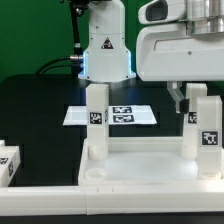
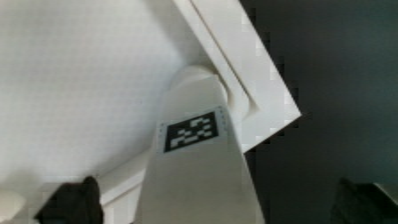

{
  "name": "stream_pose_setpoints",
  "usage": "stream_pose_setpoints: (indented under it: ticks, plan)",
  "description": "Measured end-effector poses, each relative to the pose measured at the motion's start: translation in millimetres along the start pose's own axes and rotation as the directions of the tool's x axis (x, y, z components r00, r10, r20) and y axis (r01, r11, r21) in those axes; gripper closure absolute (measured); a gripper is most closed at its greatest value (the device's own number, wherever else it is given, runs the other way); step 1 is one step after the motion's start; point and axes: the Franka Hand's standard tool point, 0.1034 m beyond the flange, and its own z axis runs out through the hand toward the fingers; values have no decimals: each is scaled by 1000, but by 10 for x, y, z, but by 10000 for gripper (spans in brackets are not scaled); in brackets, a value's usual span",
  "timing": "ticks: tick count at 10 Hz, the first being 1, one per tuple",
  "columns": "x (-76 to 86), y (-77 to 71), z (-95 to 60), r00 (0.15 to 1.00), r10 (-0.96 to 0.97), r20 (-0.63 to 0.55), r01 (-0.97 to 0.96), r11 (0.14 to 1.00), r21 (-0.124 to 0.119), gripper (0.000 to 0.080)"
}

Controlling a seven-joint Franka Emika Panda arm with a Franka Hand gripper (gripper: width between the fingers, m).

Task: Assemble desk

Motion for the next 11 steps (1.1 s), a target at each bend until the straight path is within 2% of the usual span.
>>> stream_pose_setpoints:
  ticks: [1, 2, 3, 4, 5, 6, 7, 9, 11]
  plan:
    - [15, -21, -5, 990, -144, -12, 143, 989, -19, 151]
    - [64, -14, -8, 969, -245, -28, 245, 969, -21, 151]
    - [62, -14, -4, 980, -198, -28, 197, 980, -18, 151]
    - [64, -11, -4, 979, -200, -28, 199, 980, -19, 249]
    - [65, -9, -4, 980, -198, -28, 198, 980, -19, 382]
    - [61, -13, -1, 992, -120, -29, 120, 993, -15, 382]
    - [60, -12, 0, 999, -37, -30, 37, 999, -13, 516]
    - [52, -12, 7, 993, 116, -30, -117, 993, -9, 515]
    - [22, -12, 10, 890, 455, -26, -455, 890, -12, 515]
